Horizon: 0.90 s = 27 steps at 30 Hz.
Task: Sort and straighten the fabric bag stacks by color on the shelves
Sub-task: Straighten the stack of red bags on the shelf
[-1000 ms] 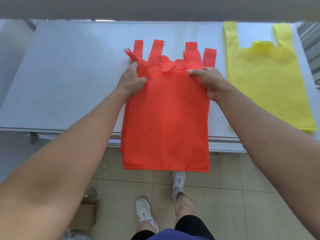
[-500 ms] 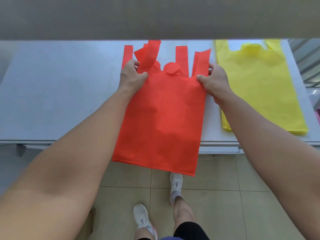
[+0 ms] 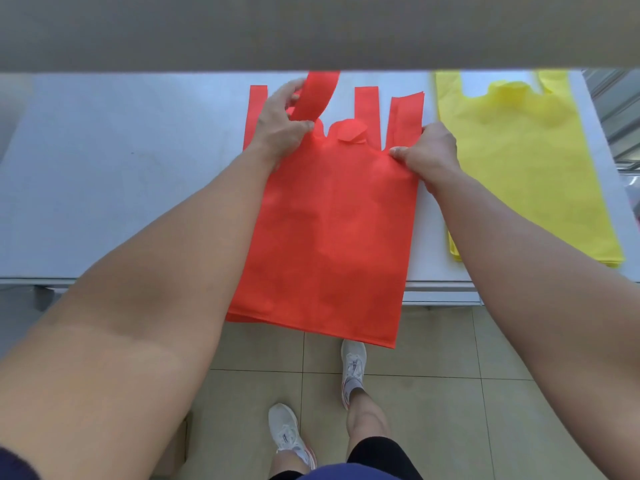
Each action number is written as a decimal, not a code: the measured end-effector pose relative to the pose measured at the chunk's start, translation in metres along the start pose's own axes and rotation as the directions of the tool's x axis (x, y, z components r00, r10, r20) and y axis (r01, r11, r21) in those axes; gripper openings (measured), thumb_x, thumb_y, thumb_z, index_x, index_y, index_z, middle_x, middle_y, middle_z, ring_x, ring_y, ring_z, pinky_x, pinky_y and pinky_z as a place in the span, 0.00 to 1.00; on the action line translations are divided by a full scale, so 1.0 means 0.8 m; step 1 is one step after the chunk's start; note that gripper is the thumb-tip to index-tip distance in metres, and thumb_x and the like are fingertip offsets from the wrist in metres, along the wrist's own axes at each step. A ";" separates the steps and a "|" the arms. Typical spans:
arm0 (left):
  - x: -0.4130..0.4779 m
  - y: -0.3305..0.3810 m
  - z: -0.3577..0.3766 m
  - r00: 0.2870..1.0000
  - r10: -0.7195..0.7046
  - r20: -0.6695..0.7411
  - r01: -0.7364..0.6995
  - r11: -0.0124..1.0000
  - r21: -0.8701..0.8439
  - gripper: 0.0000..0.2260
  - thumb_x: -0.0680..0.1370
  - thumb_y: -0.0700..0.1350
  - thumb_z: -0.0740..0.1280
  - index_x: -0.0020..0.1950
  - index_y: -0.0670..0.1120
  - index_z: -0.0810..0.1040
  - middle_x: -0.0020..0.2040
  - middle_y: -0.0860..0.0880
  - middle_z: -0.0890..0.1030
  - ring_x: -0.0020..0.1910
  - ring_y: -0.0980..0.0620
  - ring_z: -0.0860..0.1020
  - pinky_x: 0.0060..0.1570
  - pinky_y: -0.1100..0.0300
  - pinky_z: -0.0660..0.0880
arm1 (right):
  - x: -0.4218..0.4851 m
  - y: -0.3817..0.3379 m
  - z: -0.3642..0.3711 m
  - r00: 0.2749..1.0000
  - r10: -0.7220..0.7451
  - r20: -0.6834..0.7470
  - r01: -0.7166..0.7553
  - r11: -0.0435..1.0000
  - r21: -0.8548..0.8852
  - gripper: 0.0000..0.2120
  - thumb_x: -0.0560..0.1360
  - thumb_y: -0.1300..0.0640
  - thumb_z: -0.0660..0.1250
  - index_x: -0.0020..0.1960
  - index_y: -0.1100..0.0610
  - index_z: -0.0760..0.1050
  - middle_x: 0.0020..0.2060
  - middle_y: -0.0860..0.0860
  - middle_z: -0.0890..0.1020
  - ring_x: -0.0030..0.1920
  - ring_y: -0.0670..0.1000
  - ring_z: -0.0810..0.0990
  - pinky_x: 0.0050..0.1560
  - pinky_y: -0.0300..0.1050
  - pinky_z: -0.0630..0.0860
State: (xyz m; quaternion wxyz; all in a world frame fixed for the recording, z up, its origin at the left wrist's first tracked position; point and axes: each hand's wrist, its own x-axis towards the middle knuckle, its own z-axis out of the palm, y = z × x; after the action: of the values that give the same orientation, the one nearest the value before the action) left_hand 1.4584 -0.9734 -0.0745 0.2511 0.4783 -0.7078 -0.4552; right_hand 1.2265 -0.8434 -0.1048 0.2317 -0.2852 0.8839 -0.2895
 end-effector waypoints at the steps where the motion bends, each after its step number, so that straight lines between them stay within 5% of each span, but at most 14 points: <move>1: -0.001 -0.001 -0.002 1.000 -0.015 -0.009 0.015 0.997 -0.070 0.33 0.72 0.33 0.69 0.74 0.57 0.74 0.57 0.54 0.80 0.55 0.58 0.79 0.51 0.69 0.77 | 0.000 0.002 0.001 1.000 0.009 -0.002 -0.009 1.000 0.005 0.33 0.64 0.45 0.82 0.63 0.58 0.77 0.58 0.55 0.83 0.58 0.56 0.83 0.60 0.53 0.81; 3: -0.001 -0.010 -0.004 0.996 -0.073 -0.044 0.069 0.994 -0.080 0.35 0.71 0.34 0.67 0.75 0.60 0.72 0.59 0.53 0.80 0.54 0.59 0.80 0.49 0.69 0.78 | 0.000 0.003 0.003 1.000 0.014 -0.005 -0.014 1.000 0.004 0.33 0.65 0.45 0.82 0.64 0.58 0.76 0.59 0.55 0.82 0.59 0.56 0.82 0.61 0.53 0.80; 7: 0.006 -0.019 0.000 0.981 -0.122 -0.149 0.149 0.971 0.187 0.30 0.72 0.43 0.72 0.75 0.52 0.74 0.64 0.45 0.77 0.62 0.48 0.79 0.64 0.56 0.76 | -0.006 -0.006 0.001 1.000 0.001 -0.011 -0.002 0.997 -0.071 0.33 0.67 0.43 0.81 0.63 0.61 0.77 0.59 0.57 0.82 0.59 0.58 0.82 0.57 0.49 0.79; 12: 0.018 0.004 0.017 0.931 -0.246 -0.271 0.352 0.805 0.478 0.28 0.76 0.47 0.75 0.73 0.44 0.70 0.71 0.43 0.74 0.72 0.42 0.74 0.69 0.50 0.71 | -0.010 -0.030 -0.015 0.997 0.012 0.080 0.001 0.988 -0.157 0.25 0.70 0.47 0.82 0.57 0.60 0.77 0.56 0.58 0.82 0.56 0.58 0.82 0.46 0.48 0.75; 17: 0.047 0.009 0.015 0.891 -0.413 -0.188 0.450 0.753 0.480 0.25 0.70 0.47 0.77 0.66 0.47 0.78 0.64 0.45 0.82 0.66 0.41 0.80 0.66 0.45 0.75 | -0.016 -0.034 -0.018 0.993 0.060 0.103 -0.054 0.997 -0.063 0.22 0.69 0.49 0.82 0.54 0.57 0.76 0.50 0.54 0.80 0.52 0.55 0.82 0.43 0.46 0.74; 21: 0.028 0.015 0.013 0.942 -0.268 -0.201 0.329 0.852 0.407 0.24 0.77 0.44 0.69 0.71 0.42 0.69 0.67 0.42 0.79 0.66 0.41 0.78 0.65 0.51 0.75 | -0.026 -0.016 -0.008 0.999 -0.001 0.044 -0.003 0.996 0.091 0.16 0.68 0.52 0.78 0.53 0.59 0.82 0.48 0.52 0.86 0.50 0.52 0.85 0.46 0.48 0.81; 24: 0.004 0.003 0.003 0.969 -0.078 -0.235 0.137 0.959 0.247 0.20 0.79 0.43 0.70 0.66 0.41 0.65 0.62 0.43 0.75 0.59 0.45 0.77 0.56 0.58 0.72 | -0.033 -0.008 -0.011 0.997 -0.069 0.032 0.061 0.975 0.213 0.17 0.68 0.52 0.77 0.55 0.56 0.81 0.49 0.51 0.86 0.50 0.51 0.86 0.53 0.51 0.83; 27: -0.010 -0.008 -0.012 0.948 -0.212 -0.238 0.226 0.974 0.032 0.28 0.73 0.44 0.78 0.66 0.45 0.65 0.61 0.46 0.74 0.57 0.50 0.77 0.55 0.60 0.74 | -0.026 -0.015 -0.021 0.983 -0.120 0.138 0.066 0.937 0.343 0.21 0.69 0.55 0.79 0.60 0.56 0.77 0.51 0.53 0.85 0.49 0.51 0.86 0.51 0.48 0.84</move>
State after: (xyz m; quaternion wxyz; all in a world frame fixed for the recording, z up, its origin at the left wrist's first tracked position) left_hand 1.4724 -0.9711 -0.0754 0.2659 0.6111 -0.6292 -0.3999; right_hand 1.2366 -0.8313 -0.0800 0.3318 -0.3050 0.7859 -0.4235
